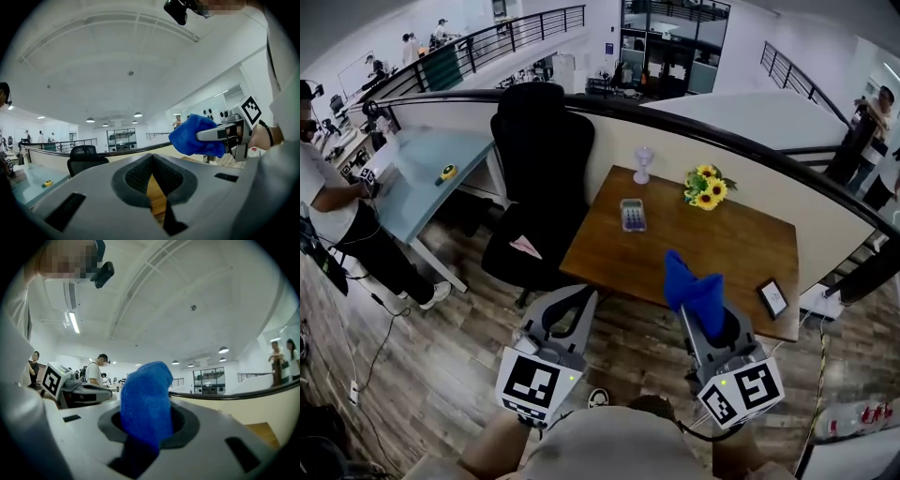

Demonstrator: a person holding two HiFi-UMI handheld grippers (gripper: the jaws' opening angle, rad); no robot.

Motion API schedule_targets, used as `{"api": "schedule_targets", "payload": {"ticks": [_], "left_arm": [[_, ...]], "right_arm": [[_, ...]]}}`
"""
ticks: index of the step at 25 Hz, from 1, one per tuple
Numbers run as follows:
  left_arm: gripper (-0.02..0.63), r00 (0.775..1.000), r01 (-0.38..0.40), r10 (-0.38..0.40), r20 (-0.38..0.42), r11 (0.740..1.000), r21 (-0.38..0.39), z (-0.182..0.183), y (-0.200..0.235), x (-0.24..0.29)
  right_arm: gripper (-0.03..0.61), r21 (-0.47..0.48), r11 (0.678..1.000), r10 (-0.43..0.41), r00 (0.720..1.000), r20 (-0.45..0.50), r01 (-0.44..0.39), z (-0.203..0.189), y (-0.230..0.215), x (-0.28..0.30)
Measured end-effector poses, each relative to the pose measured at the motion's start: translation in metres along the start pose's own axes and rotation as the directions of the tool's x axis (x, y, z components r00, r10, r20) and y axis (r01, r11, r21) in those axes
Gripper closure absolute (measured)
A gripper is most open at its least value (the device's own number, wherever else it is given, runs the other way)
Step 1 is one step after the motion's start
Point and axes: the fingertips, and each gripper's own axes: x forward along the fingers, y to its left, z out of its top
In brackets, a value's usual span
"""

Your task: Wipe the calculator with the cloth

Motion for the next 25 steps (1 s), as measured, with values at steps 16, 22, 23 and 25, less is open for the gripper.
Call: {"api": "schedule_targets", "payload": {"ticks": [16,22,23,25], "left_arm": [[0.609,1.000,0.004,-0.004,-0.011,1.000,-0.006,-0.020,0.056,0.093],[0.607,0.999,-0.021,0.021,-0.039,1.000,0.014,-0.027,0.078,0.156],[0.607,0.999,-0.026,0.026,-0.042,1.000,0.013,-0.028,0.082,0.167],[0.607,0.998,-0.035,0.035,-0.049,0.999,0.009,-0.029,0.091,0.190]], "right_arm": [[0.456,0.015,1.000,-0.012,1.000,-0.025,0.013,-0.022,-0.066,0.092],[0.456,0.027,0.999,0.019,0.999,-0.031,-0.018,-0.030,-0.116,0.144],[0.456,0.031,0.999,0.026,0.999,-0.037,-0.025,-0.032,-0.125,0.154],[0.456,0.036,0.998,0.044,0.998,-0.049,-0.042,-0.037,-0.142,0.175]]}}
